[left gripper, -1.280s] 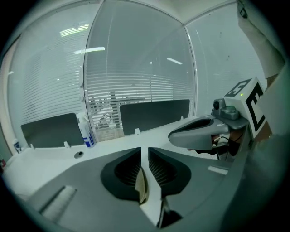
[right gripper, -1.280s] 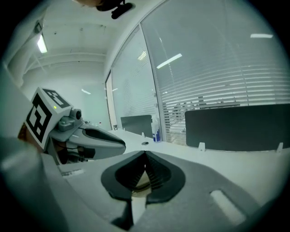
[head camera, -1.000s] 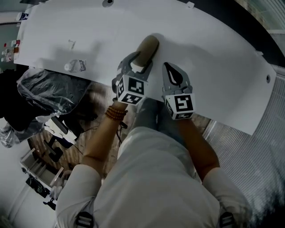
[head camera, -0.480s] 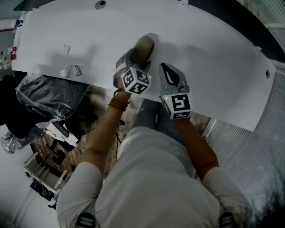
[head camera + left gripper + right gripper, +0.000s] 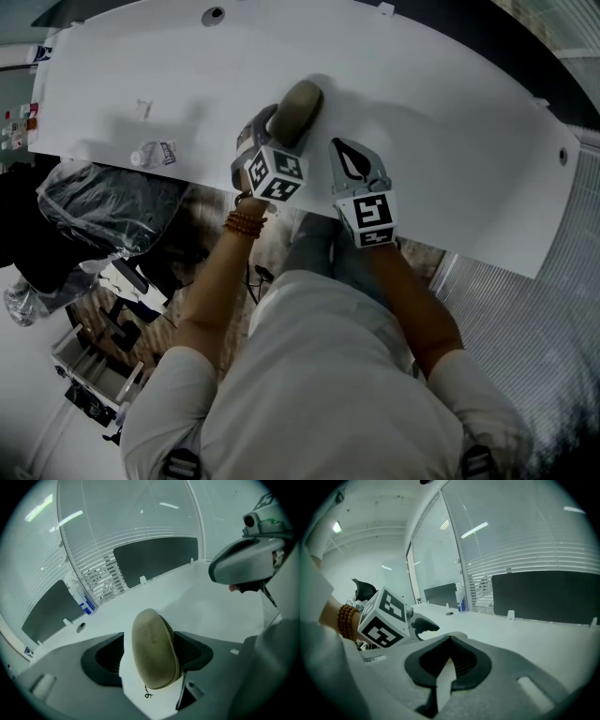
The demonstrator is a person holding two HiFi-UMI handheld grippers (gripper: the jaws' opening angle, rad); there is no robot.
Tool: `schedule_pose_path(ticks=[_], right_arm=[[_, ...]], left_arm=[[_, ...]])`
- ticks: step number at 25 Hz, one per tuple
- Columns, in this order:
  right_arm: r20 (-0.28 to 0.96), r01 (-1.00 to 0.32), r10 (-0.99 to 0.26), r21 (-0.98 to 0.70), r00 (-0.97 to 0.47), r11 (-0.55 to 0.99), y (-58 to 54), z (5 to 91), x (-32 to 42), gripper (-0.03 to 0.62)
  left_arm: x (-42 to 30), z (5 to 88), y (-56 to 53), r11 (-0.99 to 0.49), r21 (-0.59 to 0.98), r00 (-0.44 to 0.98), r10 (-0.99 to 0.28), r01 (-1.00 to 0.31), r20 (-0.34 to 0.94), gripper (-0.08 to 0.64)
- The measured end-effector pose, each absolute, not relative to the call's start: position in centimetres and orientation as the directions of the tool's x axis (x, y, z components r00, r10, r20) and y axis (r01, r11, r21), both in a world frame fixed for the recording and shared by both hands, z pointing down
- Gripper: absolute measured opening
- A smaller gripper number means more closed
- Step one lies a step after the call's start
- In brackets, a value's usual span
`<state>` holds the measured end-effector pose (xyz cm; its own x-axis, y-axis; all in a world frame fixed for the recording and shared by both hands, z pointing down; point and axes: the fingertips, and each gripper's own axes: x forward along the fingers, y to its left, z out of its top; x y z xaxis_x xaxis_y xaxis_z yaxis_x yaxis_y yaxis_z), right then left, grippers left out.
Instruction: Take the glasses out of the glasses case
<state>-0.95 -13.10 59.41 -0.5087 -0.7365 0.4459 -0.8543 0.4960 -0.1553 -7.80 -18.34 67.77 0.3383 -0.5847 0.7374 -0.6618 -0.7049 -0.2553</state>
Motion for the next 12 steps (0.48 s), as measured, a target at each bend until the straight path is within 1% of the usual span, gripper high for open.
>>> schedule_pose_path(ticks=[7,12], right_arm=[[0.550,-0.805,-0.638,-0.114,-0.539,0.582,-15.9,63.5,-3.5,0.000],[0.598,-0.755,-0.567,-0.098,-0.566,0.649,-17.4,66.5,-5.6,0.001]], left_arm=[[-8.5,67.0,-18.8,-0.690,-0.244,0.343,-0.595,-0.681,0.727,0.341],[-9.0,66.4,-19.0,-0.682,-0.242,0.343,-0.602,-0.690,0.721,0.331]])
